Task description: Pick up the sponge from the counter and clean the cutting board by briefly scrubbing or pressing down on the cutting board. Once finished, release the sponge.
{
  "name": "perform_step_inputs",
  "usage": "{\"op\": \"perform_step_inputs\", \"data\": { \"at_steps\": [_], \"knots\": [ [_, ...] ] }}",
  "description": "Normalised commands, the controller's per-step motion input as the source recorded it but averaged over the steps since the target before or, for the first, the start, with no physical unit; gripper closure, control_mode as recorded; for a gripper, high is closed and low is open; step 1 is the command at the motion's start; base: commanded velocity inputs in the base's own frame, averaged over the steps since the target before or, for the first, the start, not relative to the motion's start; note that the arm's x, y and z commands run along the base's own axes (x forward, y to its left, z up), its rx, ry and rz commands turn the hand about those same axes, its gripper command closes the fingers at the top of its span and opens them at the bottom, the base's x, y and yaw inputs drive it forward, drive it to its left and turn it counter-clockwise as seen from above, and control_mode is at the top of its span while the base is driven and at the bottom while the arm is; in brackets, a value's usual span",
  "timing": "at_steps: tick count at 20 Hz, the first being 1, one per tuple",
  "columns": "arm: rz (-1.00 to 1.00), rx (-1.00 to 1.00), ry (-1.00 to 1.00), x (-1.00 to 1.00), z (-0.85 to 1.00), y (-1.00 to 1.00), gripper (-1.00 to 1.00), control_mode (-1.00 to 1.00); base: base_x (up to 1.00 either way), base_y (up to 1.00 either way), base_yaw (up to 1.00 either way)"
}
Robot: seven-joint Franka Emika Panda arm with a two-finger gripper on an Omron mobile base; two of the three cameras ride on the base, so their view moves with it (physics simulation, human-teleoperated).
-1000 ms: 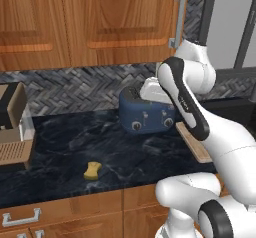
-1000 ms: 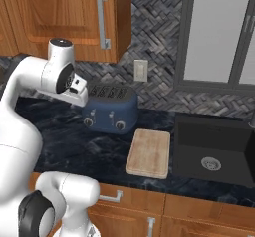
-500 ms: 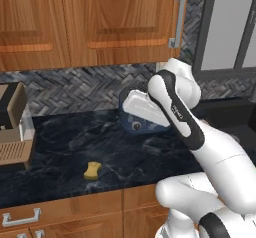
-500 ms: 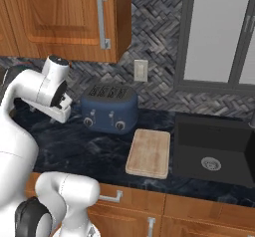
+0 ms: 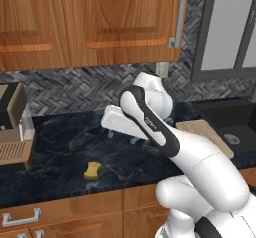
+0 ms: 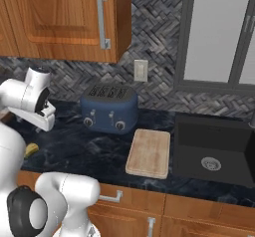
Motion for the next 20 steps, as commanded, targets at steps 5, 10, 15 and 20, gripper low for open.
{"op": "perform_step_inputs", "data": {
  "at_steps": [5,10,15,20],
  "knots": [
    [0.00,-0.13,0.01,0.01,-0.36,0.35,-1.00,-1.00,0.00,0.00,0.00],
    [0.00,-0.06,-0.01,0.00,-0.36,0.21,-1.00,-1.00,0.00,0.00,0.00],
    [0.00,0.00,-0.05,0.00,-0.32,0.16,-1.00,-1.00,0.00,0.00,0.00],
    [0.00,0.00,-0.08,0.00,-0.32,0.06,-1.00,-1.00,0.00,0.00,0.00]
  ]
}}
